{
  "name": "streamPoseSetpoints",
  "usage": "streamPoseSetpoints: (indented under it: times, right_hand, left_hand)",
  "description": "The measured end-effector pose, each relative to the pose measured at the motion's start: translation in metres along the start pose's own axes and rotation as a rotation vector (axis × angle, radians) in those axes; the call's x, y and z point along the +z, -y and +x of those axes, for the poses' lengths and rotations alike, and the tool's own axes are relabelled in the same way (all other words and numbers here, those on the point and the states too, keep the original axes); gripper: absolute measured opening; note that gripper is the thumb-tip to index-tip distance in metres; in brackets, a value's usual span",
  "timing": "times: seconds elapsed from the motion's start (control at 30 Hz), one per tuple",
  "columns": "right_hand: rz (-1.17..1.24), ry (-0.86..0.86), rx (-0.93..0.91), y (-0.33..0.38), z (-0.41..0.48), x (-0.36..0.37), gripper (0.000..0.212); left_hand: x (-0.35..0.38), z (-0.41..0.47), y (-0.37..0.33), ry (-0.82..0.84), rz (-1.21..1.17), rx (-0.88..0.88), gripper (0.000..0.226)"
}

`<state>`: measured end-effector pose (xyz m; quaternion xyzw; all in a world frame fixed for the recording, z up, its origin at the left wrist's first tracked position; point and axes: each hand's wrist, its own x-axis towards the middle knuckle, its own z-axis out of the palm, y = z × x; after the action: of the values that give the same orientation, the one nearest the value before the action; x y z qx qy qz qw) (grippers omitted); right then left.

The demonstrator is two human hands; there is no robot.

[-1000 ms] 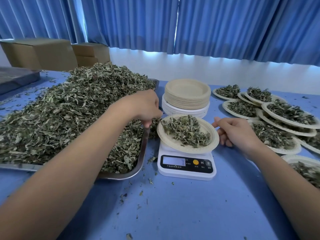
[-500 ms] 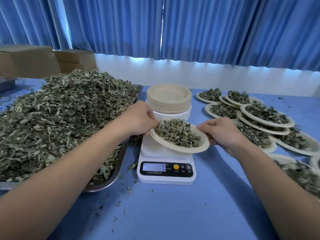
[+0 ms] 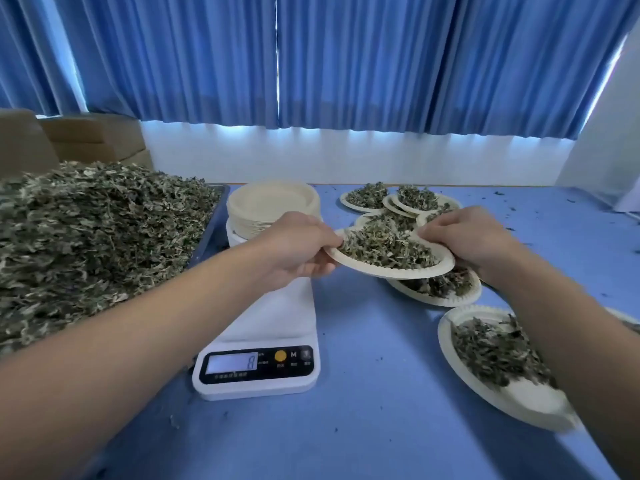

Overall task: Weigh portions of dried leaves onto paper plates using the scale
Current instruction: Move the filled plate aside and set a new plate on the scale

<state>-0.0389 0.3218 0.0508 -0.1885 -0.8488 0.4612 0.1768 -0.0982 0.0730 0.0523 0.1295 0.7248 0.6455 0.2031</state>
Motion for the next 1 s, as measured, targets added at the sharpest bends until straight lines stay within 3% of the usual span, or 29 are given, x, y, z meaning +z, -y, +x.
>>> streamPoseSetpoints:
  times: [0.37,0.5,0.63,1.0]
  right_hand:
    - [-0.129,-0.154,0.052,-0.073,-0.017,-0.096,0.008]
    - [-0.121,-0.179,0.090,-0.093,-0.022,-0.114,0.008]
    - [-0.131,-0.183,0.109,-0.109,-0.023,-0.122,0.004]
    - [-0.184,-0.195,0.124,-0.127,-0.005,-0.121,0.010]
  left_hand:
    - [0.115,0.018,0.003,0.147,0.014,-0.044,0.008]
    - [0.141,0.019,0.009,0.192,0.107,-0.035,0.019]
    - [0.159,0.020,0.011,0.194,0.213,-0.024,0.005]
    - [0.179,0.042,0.015,0.136,0.367,0.004,0.010]
